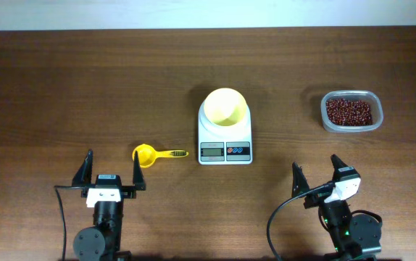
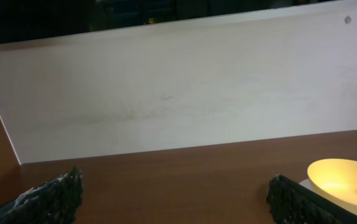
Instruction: Scoop item into bowl and weigh 50g on scale
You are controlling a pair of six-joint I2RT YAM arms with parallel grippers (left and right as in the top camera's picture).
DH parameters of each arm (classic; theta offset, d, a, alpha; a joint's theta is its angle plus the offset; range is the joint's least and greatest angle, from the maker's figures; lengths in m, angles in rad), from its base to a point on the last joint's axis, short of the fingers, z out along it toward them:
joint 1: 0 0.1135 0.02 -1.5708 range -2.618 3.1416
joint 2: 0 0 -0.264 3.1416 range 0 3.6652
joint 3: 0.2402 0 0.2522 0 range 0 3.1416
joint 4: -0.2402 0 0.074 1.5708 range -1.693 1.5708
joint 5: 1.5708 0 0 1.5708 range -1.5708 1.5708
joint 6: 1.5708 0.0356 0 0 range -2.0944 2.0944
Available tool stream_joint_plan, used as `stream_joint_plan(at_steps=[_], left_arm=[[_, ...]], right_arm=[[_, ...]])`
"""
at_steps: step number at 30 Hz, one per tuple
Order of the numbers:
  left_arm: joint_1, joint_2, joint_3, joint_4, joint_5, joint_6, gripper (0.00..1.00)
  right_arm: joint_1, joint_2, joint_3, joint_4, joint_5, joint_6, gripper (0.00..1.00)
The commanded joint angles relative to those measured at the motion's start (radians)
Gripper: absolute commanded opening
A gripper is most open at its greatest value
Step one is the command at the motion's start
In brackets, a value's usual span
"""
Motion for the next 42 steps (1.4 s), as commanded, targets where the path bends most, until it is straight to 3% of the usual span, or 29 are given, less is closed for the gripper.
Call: stream_joint_plan(at_steps=[1, 13, 21, 26, 36, 42], left_arm=[[-0.003, -0.008, -0.002, 0.027, -0.011, -0.012, 0.99], [-0.003, -0.003, -0.002, 0.037, -0.011, -0.012, 0.99], [-0.003, -0.003, 0.003, -0.049, -0.011, -0.013, 0.99], [-0.003, 0.033, 0.096, -0.190, -0.025, -0.013, 0.99], [-0.003, 0.469, 0.491, -0.405, -0.081, -0.068, 0.99], [-0.003, 0.878, 0.843, -0.566, 0.060, -0.119, 0.99]], right_arm=[[-0.002, -0.006, -0.008, -0.003, 0.008, 0.004, 0.99], [-0.002, -0.006, -0.008, -0.003, 0.008, 0.004, 0.99], [-0.002, -0.006, -0.008, -0.003, 0.008, 0.004, 0.99], [-0.002, -0.006, -0.008, -0.003, 0.008, 0.004, 0.99], [-0.002, -0.006, -0.008, -0.003, 0.008, 0.004, 0.99], [-0.002, -0.006, -0.008, -0.003, 0.008, 0.004, 0.99]])
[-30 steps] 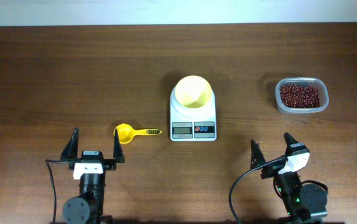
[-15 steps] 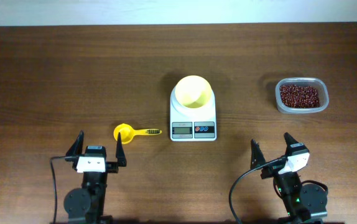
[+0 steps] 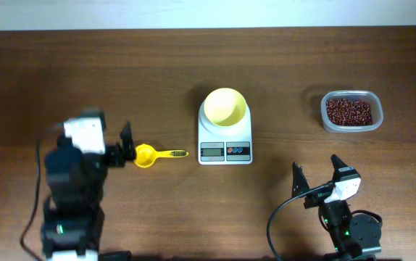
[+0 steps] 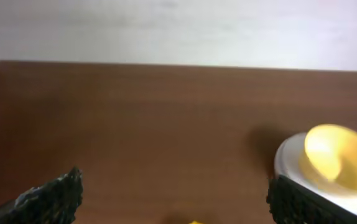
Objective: Scoop item into bowl and weigh 50g on scale
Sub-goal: 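Move the left gripper over the yellow scoop's bowl end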
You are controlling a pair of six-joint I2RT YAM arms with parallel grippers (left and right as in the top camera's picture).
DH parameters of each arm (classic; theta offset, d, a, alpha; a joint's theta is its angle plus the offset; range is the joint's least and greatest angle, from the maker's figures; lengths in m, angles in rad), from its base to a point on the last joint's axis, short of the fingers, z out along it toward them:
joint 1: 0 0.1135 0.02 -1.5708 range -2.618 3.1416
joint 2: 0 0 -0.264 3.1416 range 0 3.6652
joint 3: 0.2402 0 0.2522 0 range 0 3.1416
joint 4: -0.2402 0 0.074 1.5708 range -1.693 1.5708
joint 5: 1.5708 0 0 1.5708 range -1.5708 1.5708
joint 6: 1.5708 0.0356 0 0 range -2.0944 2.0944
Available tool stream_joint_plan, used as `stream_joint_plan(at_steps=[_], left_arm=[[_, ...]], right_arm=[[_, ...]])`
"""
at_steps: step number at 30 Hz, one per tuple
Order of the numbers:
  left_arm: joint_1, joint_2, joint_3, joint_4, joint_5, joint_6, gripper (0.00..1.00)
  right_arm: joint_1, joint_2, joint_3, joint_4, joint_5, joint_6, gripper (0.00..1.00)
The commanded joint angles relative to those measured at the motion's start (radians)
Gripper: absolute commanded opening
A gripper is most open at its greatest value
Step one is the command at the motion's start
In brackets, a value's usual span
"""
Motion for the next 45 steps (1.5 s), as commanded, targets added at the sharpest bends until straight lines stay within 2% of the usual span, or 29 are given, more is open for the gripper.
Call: stream_joint_plan(at_steps=[1, 5, 10, 13, 19, 26, 29, 30, 32, 36, 40, 43, 45], left_arm=[[-0.003, 0.212, 0.178, -0.035, 0.151, -0.026, 0.99], [-0.003, 0.334, 0.239, -0.085, 0.386, -0.025, 0.99], [-0.003, 0.342, 0.239, -0.182, 0.489, -0.027, 0.99], [-0.003, 0.342, 0.239, -0.185, 0.681, -0.032, 0.99], [-0.011, 0.342, 0.239, -0.106, 0.818, -0.032, 0.99], [-0.061, 0.343, 0.239, -0.093, 0.828, -0.032, 0.99], [-0.064, 0.348, 0.239, -0.053, 0.827, -0.033, 0.91], [-0.064, 0.348, 0.239, -0.040, 0.791, -0.079, 0.87], [-0.064, 0.348, 0.239, -0.040, 0.606, -0.236, 0.89], [-0.064, 0.348, 0.270, -0.066, 0.417, -0.345, 0.96], [-0.064, 0.348, 0.537, -0.386, 0.090, -0.384, 0.99], [-0.064, 0.348, 0.694, -0.534, -0.064, -0.544, 1.00], [-0.064, 0.348, 0.712, -0.564, -0.090, -0.657, 0.99]], right_arm=[[-0.002, -0.006, -0.008, -0.003, 0.008, 0.004, 0.99], [-0.002, -0.006, -0.008, -0.003, 0.008, 0.004, 0.99], [-0.002, -0.006, -0.008, -0.003, 0.008, 0.004, 0.99], [-0.002, -0.006, -0.008, -0.003, 0.008, 0.004, 0.99], [-0.002, -0.006, -0.008, -0.003, 0.008, 0.004, 0.99], [-0.002, -0.006, -0.008, -0.003, 0.008, 0.004, 0.99], [-0.002, -0.006, -0.008, -0.003, 0.008, 0.004, 0.98], [-0.002, -0.006, -0.008, -0.003, 0.008, 0.004, 0.99], [-0.002, -0.006, -0.008, -0.003, 0.008, 0.004, 0.99], [-0.002, -0.006, -0.008, -0.003, 0.008, 0.004, 0.99], [-0.002, -0.006, -0.008, -0.003, 0.008, 0.004, 0.99], [-0.002, -0.006, -0.008, -0.003, 0.008, 0.004, 0.99], [-0.002, -0.006, -0.008, -0.003, 0.008, 0.004, 0.99]])
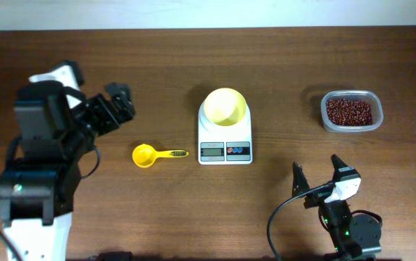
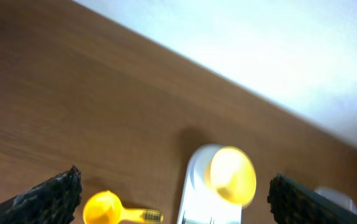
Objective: Scoop item into bowl and weigh 50g on scale
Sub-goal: 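Move the left gripper over the yellow scoop's bowl end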
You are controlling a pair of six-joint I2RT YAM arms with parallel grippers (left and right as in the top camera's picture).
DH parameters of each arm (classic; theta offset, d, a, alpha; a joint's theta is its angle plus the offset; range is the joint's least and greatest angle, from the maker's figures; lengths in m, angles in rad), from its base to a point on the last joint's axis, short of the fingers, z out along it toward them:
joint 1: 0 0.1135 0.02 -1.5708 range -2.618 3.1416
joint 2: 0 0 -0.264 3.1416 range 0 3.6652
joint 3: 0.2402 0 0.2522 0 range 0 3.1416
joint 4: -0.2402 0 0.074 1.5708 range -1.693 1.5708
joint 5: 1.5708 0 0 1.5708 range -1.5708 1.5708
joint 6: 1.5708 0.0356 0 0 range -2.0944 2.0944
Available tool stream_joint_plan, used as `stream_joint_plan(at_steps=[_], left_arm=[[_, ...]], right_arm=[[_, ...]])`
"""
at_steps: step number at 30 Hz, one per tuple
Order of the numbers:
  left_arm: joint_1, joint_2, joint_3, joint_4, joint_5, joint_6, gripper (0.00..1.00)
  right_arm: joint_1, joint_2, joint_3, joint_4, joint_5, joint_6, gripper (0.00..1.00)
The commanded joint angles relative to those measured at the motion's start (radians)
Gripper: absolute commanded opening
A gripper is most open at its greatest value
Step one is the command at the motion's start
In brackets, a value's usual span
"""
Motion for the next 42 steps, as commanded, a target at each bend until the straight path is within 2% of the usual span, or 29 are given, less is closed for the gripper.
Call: stream_joint_plan(at_steps=[1, 6, 8, 14, 19, 20, 22, 24, 30, 34, 42], left_arm=[[0.000, 0.009, 0.032, -0.059, -0.130, -0.245, 0.96], [0.000, 0.148, 0.032, -0.223, -0.130, -0.438, 0.98], [0.000, 0.258, 0.030, -0.318, -0.155, -0.589, 0.95], [-0.001, 0.297, -0.083, -0.314, -0.132, -0.786, 0.94], [-0.001, 0.297, -0.256, -0.132, -0.024, -0.790, 0.84], [-0.001, 0.297, -0.298, -0.095, -0.011, -0.790, 0.75], [-0.001, 0.297, -0.402, -0.004, 0.026, -0.796, 0.68], [0.000, 0.297, -0.459, 0.027, 0.027, -0.841, 0.67], [0.000, 0.297, -0.610, 0.208, 0.021, -0.842, 0.67], [-0.001, 0.298, -0.632, 0.215, -0.079, -0.843, 0.64], [-0.003, 0.298, -0.632, 0.260, -0.111, -0.842, 0.63]], right_arm=[[-0.002, -0.006, -0.007, -0.003, 0.005, 0.004, 0.99], [-0.002, -0.006, -0.007, -0.003, 0.005, 0.004, 0.99], [-0.002, -0.006, -0.007, -0.003, 0.005, 0.004, 0.99], [-0.002, -0.006, -0.007, -0.003, 0.005, 0.004, 0.99], [-0.002, -0.006, -0.007, -0.003, 0.005, 0.004, 0.99], [-0.002, -0.006, -0.007, -0.003, 0.005, 0.004, 0.99], [-0.002, -0.006, -0.007, -0.003, 0.005, 0.004, 0.99], [-0.002, -0.006, -0.007, -0.003, 0.005, 0.004, 0.99], [-0.002, -0.006, -0.007, -0.003, 0.005, 0.004, 0.99], [-0.002, -0.006, -0.007, -0.003, 0.005, 0.004, 0.99], [-0.002, -0.006, -0.007, -0.003, 0.005, 0.004, 0.99]])
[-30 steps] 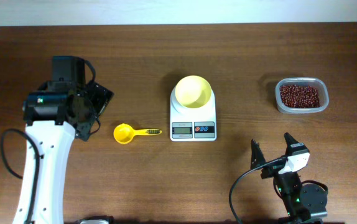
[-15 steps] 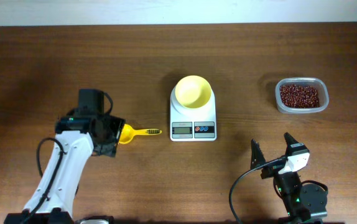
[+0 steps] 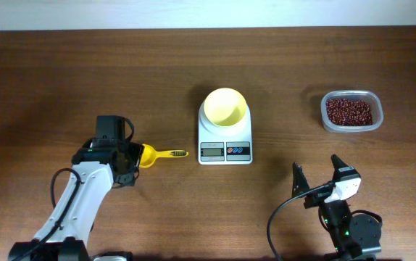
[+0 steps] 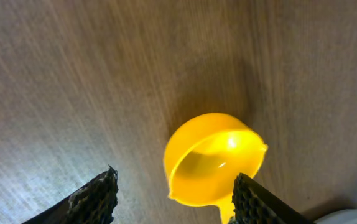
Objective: Scoop item into bowl and weigh 50g on scale
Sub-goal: 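Move the left gripper over the yellow scoop's bowl end, then grasp the yellow scoop rim with the left gripper and lift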
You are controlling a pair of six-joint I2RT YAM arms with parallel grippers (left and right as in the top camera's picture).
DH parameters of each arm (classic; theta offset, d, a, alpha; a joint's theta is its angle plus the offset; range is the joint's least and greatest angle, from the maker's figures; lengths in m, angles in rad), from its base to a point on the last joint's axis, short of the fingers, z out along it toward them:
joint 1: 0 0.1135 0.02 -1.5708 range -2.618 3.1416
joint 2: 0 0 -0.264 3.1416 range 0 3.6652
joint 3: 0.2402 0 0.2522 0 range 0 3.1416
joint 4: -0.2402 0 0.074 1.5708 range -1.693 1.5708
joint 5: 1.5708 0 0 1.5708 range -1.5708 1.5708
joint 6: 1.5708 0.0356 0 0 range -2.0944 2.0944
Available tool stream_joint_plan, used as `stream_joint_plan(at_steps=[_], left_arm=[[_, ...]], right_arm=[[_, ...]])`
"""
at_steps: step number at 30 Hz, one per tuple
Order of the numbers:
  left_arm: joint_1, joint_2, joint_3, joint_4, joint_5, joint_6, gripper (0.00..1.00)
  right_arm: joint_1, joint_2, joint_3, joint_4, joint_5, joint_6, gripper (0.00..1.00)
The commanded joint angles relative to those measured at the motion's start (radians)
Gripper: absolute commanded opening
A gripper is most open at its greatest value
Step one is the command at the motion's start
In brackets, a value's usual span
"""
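A yellow scoop (image 3: 157,154) lies on the table left of the white scale (image 3: 225,141), its handle pointing at the scale. On the scale stands an empty yellow bowl (image 3: 225,107). My left gripper (image 3: 130,156) is low over the scoop's cup, open. In the left wrist view the scoop's cup (image 4: 216,158) lies between the fingers (image 4: 94,199), closer to the right one, with the gripper (image 4: 175,200) touching nothing. A clear container of red beans (image 3: 351,111) sits at the far right. My right gripper (image 3: 317,171) is parked open near the front edge.
A pale wall runs along the table's back edge (image 3: 208,29). The scale's display and buttons (image 3: 225,151) face the front. The left arm (image 3: 74,203) stretches from the front left toward the scoop.
My left gripper was raised over the table's back left, looking down on scoop and scale. Now it is low at the scoop's cup, still open. The right arm has not moved.
Both arms were parked at the front edge, grippers open, the left facing the wall. Then the left arm stood raised beside the scoop's left end, then higher and farther back. Now it is down with its open fingers either side of the scoop's cup.
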Motion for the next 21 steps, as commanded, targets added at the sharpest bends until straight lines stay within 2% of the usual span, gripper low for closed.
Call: stream_joint_plan(at_steps=[1, 5, 12, 21], left_arm=[[-0.003, -0.003, -0.009, 0.010, -0.024, -0.010, 0.63], [-0.003, 0.007, -0.014, 0.014, -0.024, -0.010, 0.62], [-0.003, 0.142, -0.014, 0.069, 0.034, -0.010, 0.53], [-0.003, 0.191, -0.014, 0.115, 0.082, -0.010, 0.54]], right_arm=[[-0.002, -0.006, -0.007, -0.004, 0.005, 0.004, 0.99], [-0.002, -0.006, -0.007, -0.004, 0.005, 0.004, 0.99], [-0.002, -0.006, -0.007, -0.004, 0.005, 0.004, 0.99], [-0.002, -0.006, -0.007, -0.004, 0.005, 0.004, 0.99]])
